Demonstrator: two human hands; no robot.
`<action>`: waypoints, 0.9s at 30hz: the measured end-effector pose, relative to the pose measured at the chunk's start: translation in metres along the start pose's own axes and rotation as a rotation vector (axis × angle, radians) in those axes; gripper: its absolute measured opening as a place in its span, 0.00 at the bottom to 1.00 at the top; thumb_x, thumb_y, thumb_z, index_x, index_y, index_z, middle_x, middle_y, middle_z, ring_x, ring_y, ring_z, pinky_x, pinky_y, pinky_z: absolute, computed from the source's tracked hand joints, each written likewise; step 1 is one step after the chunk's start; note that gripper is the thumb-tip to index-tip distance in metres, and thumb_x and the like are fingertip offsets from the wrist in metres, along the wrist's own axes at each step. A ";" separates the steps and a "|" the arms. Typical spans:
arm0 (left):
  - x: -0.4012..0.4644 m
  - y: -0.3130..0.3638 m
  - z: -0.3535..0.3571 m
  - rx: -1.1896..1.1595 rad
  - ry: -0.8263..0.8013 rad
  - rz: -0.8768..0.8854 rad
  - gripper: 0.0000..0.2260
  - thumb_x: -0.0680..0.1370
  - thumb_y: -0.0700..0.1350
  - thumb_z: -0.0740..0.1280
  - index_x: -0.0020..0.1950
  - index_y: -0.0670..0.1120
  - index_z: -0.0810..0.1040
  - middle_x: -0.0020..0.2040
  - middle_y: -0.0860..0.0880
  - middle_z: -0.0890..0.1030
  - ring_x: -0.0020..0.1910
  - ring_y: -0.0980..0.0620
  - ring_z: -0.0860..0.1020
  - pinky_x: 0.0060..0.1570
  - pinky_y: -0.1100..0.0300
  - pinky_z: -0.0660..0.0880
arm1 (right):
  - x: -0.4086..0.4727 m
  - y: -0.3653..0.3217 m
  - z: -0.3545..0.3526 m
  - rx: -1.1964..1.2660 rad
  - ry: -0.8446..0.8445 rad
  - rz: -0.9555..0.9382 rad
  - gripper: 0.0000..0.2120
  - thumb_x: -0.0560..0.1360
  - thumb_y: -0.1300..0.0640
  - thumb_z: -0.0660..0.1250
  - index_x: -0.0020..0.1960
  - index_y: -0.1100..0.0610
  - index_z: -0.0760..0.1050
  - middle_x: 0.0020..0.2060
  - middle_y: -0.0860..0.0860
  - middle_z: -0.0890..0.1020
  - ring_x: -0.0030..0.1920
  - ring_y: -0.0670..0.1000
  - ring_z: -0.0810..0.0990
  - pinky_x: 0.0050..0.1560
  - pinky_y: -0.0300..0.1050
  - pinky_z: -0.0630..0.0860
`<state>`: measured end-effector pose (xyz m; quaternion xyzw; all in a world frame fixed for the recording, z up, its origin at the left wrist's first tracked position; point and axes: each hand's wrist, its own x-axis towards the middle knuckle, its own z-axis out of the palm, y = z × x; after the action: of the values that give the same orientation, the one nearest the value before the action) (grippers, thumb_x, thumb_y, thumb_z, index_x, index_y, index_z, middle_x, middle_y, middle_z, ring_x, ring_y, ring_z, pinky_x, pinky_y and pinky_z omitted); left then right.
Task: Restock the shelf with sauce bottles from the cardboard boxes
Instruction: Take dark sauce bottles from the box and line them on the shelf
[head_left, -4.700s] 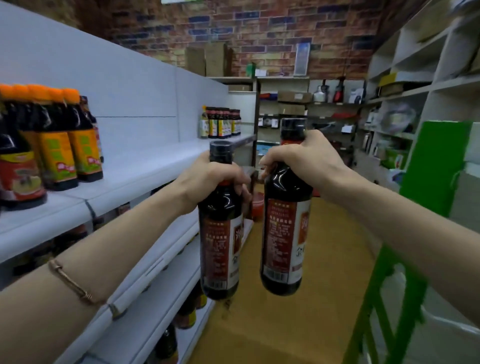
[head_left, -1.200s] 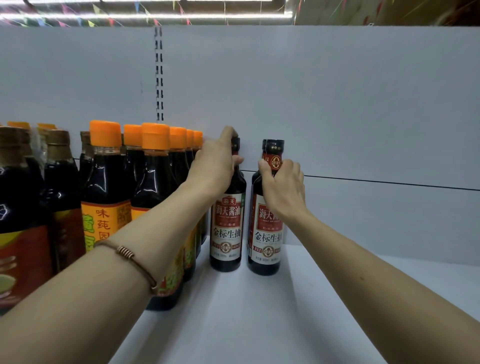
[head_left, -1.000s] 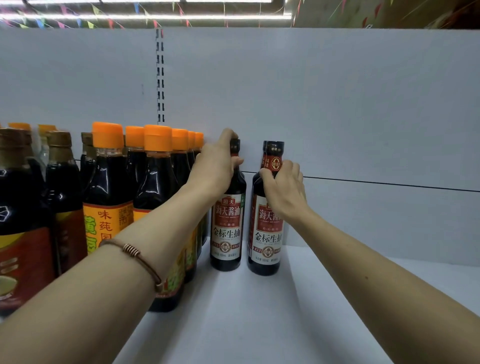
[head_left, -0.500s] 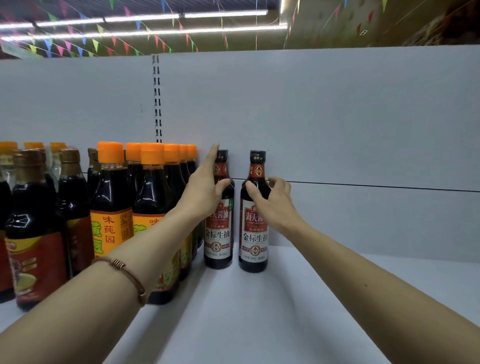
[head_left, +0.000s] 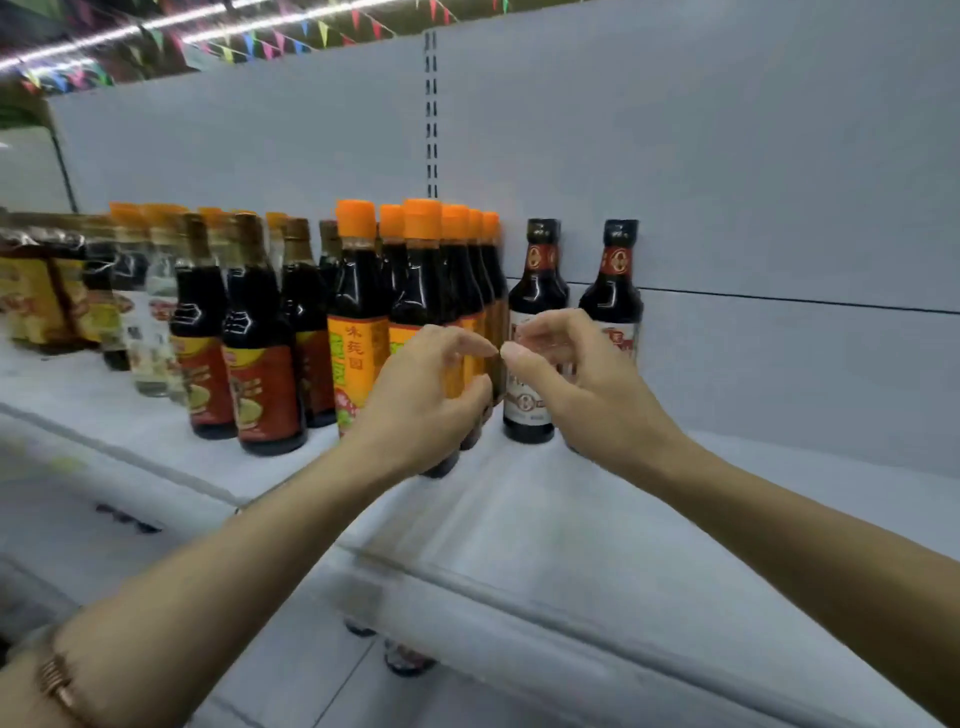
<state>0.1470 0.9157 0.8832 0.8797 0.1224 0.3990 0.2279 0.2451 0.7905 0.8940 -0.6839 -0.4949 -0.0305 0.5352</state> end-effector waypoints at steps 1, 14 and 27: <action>-0.011 -0.005 -0.009 -0.002 -0.003 -0.004 0.11 0.78 0.43 0.66 0.60 0.49 0.76 0.59 0.51 0.75 0.61 0.55 0.73 0.50 0.67 0.70 | -0.004 -0.008 0.009 0.006 -0.034 -0.015 0.11 0.78 0.49 0.65 0.58 0.51 0.72 0.54 0.47 0.77 0.54 0.41 0.76 0.47 0.28 0.74; -0.204 -0.134 -0.245 0.127 0.101 -0.259 0.08 0.78 0.46 0.67 0.56 0.54 0.77 0.52 0.58 0.78 0.51 0.62 0.76 0.45 0.76 0.69 | -0.054 -0.163 0.248 0.149 -0.450 -0.154 0.14 0.78 0.44 0.64 0.60 0.49 0.70 0.54 0.43 0.77 0.54 0.40 0.77 0.55 0.39 0.77; -0.376 -0.287 -0.458 0.430 0.088 -0.609 0.08 0.78 0.50 0.66 0.57 0.56 0.77 0.52 0.60 0.75 0.53 0.63 0.73 0.47 0.78 0.66 | -0.083 -0.261 0.531 0.183 -0.903 -0.161 0.15 0.79 0.41 0.59 0.62 0.46 0.65 0.55 0.39 0.74 0.54 0.35 0.74 0.45 0.26 0.72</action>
<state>-0.4544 1.1540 0.7615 0.8127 0.4691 0.3157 0.1406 -0.2412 1.1251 0.8038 -0.5381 -0.7304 0.2727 0.3204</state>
